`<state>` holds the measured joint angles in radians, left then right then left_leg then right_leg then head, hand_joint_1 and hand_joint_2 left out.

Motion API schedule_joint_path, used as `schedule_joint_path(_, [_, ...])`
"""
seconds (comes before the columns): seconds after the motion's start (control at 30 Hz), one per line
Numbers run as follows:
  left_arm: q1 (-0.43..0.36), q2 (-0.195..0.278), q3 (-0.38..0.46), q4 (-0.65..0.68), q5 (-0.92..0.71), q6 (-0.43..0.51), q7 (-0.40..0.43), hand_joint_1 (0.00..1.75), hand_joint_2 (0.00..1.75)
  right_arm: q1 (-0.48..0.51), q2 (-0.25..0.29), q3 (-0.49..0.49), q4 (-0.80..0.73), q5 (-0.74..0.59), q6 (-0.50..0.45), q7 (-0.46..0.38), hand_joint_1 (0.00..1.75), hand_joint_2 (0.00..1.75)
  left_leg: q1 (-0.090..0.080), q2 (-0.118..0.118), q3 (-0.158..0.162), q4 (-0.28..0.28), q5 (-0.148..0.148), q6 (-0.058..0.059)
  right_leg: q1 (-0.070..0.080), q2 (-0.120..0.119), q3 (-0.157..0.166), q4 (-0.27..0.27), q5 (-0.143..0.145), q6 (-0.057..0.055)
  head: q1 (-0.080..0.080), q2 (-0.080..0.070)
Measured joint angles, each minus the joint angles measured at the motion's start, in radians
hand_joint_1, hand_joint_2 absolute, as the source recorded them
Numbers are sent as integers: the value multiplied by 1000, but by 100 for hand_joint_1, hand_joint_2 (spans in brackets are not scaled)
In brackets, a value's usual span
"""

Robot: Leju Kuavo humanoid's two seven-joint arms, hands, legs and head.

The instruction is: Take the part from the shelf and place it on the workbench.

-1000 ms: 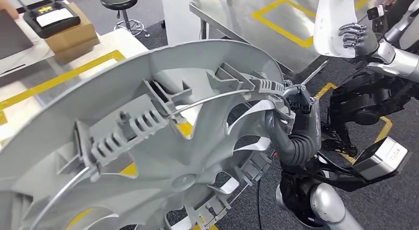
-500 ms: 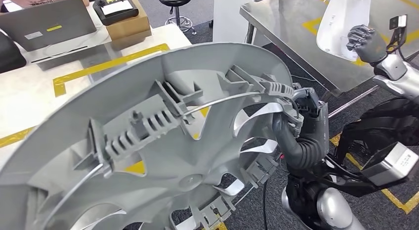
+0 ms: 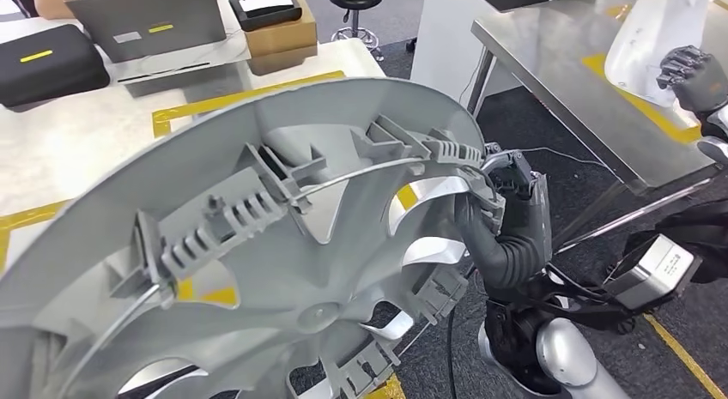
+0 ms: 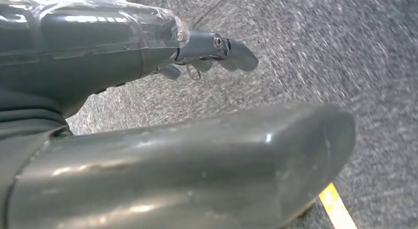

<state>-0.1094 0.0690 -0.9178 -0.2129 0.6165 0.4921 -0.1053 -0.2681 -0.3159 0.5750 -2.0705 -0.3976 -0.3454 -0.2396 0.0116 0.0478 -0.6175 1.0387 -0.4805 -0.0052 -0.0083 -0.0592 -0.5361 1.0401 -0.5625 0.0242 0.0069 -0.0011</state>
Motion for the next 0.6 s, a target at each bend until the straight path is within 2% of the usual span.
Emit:
schedule_joint_path(0.07, [-2,1,0,0,0,0,0,0,0,4,-1,0,0,0,0,0,162,175,-1,-24,-1,-1,3,9,-1,43,-47,115,-66,3,8,0])
schedule_joint_path(0.1, [-3,1,0,0,0,0,0,0,0,7,-1,-1,0,0,-1,0,162,175,-3,-37,-2,-1,4,12,-1,50,-79,186,-96,1,13,0])
schedule_joint_path(0.13, [-3,1,0,0,-1,-1,0,0,0,11,-1,-1,1,0,-1,0,162,175,-5,-52,-2,0,5,15,0,53,-103,240,-112,-2,17,0])
schedule_joint_path(0.17, [-3,0,0,0,-1,-1,0,0,0,14,-1,-1,1,0,-2,0,162,175,-7,-67,-2,0,6,16,1,55,-113,258,-106,-7,20,0])
schedule_joint_path(0.2, [-3,0,0,0,-1,-1,1,0,0,16,-1,-1,1,0,-2,0,162,175,-9,-83,-2,0,7,17,1,58,-106,237,-80,-14,24,0])
schedule_joint_path(0.23, [-2,0,0,0,-1,-1,1,0,0,17,-1,-1,1,0,-3,0,162,175,-10,-99,-1,0,8,17,3,67,-84,181,-40,-21,27,0])
schedule_joint_path(0.3, [-3,-1,0,0,-2,-1,1,0,0,18,-1,-1,0,0,-3,0,162,175,-9,-127,-3,0,12,14,5,107,-31,50,26,-37,31,0])
schedule_joint_path(0.33, [-3,-3,0,0,-2,-1,0,0,0,18,-1,-1,0,0,-3,0,162,175,-8,-139,-6,1,15,9,7,123,-14,8,39,-41,32,0])
schedule_joint_path(0.37, [-2,-4,0,0,-2,-1,0,0,0,19,-1,-2,0,0,-4,1,162,175,-5,-151,-12,1,19,3,8,130,-6,-14,41,-44,34,0])
schedule_joint_path(0.43, [0,-5,-1,0,-2,-1,0,0,0,19,-1,-2,0,2,-5,2,162,175,-2,-167,-21,0,26,-10,8,113,-1,-31,41,-44,37,0])
schedule_joint_path(0.47, [2,-5,-1,0,-2,-1,0,0,0,19,-1,-2,0,4,-7,4,162,175,-4,-148,-26,4,22,-14,6,101,2,-39,46,-44,37,0])
schedule_joint_path(0.5, [3,-5,-2,0,-2,-1,0,0,0,20,-1,-2,0,6,-8,5,162,175,-7,-117,-35,22,7,-19,5,89,5,-48,51,-46,32,0])
schedule_joint_path(0.57, [3,-5,-2,0,-1,-1,-1,0,0,22,0,-1,0,9,-9,7,162,175,-8,-52,-77,113,-53,-26,5,64,7,-58,58,-48,21,0])
schedule_joint_path(0.6, [2,-5,-2,0,-1,-1,-1,0,0,24,0,-1,1,10,-10,8,162,175,-5,-44,-105,177,-85,-31,6,51,7,-57,58,-49,13,0])
